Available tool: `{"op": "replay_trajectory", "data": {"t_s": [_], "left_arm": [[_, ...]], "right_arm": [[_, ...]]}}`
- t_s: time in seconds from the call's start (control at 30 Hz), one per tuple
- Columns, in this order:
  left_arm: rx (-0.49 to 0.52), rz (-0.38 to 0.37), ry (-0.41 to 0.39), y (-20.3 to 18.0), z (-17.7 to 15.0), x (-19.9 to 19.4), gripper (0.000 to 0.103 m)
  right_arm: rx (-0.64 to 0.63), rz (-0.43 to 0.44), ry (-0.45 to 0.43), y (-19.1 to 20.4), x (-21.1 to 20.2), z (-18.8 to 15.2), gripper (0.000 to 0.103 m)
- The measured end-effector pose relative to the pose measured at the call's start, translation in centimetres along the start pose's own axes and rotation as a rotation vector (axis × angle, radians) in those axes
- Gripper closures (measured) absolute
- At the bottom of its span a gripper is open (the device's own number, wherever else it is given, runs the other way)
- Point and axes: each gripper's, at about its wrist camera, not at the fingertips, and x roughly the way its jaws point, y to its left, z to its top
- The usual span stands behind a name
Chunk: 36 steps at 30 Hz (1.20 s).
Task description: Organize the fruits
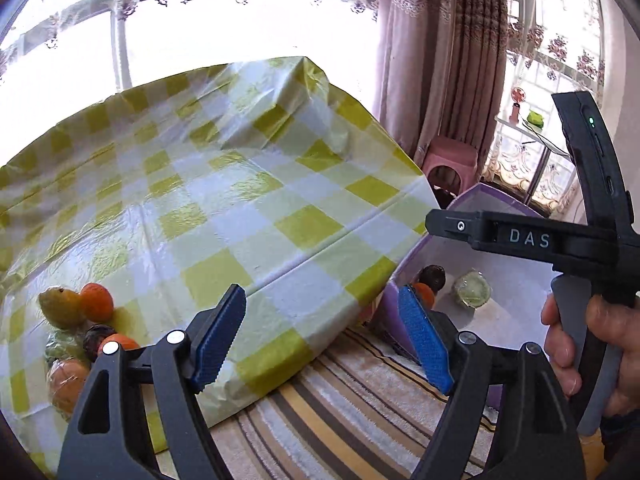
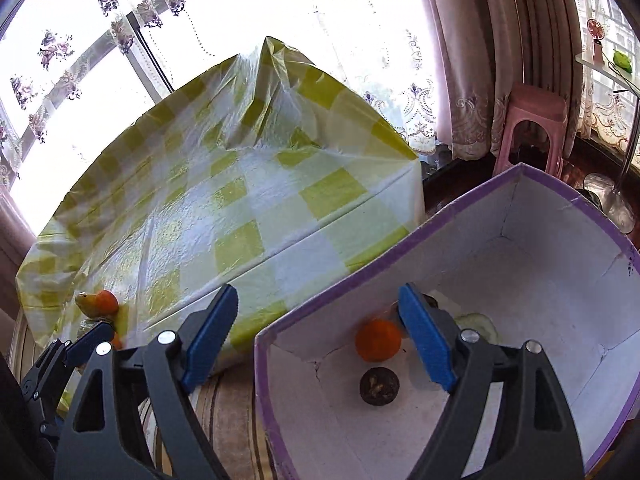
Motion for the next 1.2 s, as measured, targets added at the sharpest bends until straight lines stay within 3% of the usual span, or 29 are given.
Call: {"op": "replay_trajectory", "data": {"t_s": [0.13,0.33,0.53,0.7,0.9,1.2], "left_arm": [[-0.143,0.114,-0.053,3.7,-0.9,-2.4,0.026],[-0.324,0.257,-0.061,8.0,-3.3,-5.0,0.026],[-0.452,0.353,-0.008,11.9,-6.0,-6.0,0.026],[-0.534,0.405,0.062,14.6,-7.2,-5.3,0.029],[-0.508,0.454,0.120,14.8,-6.7,-4.0,0.028],[-0.417,0.580,0.224,14.4,-6.3,-1.0,0.028]], "right_arm": [[-0.049,0.039,0.038,3.5,1.2,-1.4,0.020],[-0.145,0.090,0.088,8.6,2.5,-3.4,0.020],[-0.232,0.156,0.128,12.6,3.6,-5.2,0.020],[-0.306,0.171,0.108,15.1,3.5,-5.7,0.020],[-0.389,0.169,0.084,17.1,3.6,-6.3,0.020],[-0.385,0.162,0.084,17.1,4.4,-6.1,0.020]]}}
